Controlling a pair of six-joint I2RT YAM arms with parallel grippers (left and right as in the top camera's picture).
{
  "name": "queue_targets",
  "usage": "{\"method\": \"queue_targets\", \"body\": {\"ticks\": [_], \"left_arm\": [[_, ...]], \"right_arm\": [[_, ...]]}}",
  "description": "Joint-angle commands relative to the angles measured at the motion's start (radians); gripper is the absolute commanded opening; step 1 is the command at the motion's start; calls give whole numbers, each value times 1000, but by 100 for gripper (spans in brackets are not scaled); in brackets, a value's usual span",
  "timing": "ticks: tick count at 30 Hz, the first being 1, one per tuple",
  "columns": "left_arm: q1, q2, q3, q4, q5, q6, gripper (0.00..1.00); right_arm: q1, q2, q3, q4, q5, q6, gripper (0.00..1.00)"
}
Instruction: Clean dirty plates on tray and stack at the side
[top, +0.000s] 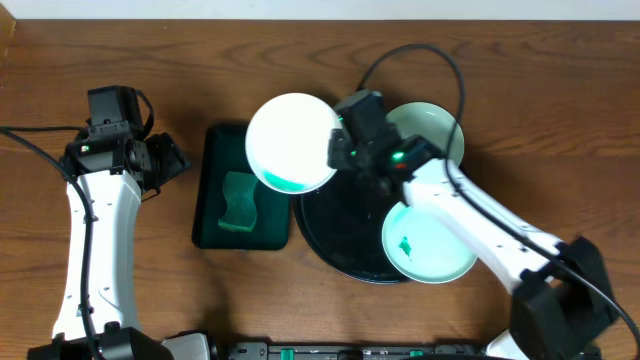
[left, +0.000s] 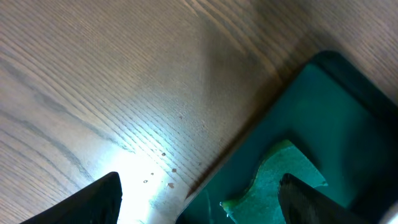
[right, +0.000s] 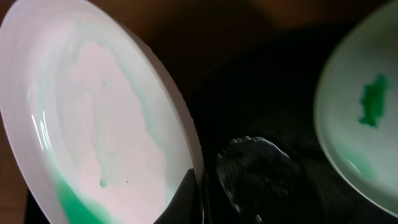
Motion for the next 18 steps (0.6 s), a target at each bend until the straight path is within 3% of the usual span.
{"method": "queue_targets", "body": {"ticks": [1,8,18], "left_arm": [[4,-4,16,-5,-9,-5,81],[4,-4,16,-5,-9,-5,81],[4,-4,16,-5,-9,-5,81]], "right_arm": [[58,39,20,61,148,22,1],[136,62,20,159,312,-56,1],[217,62,20,309,537,-394,1]]}}
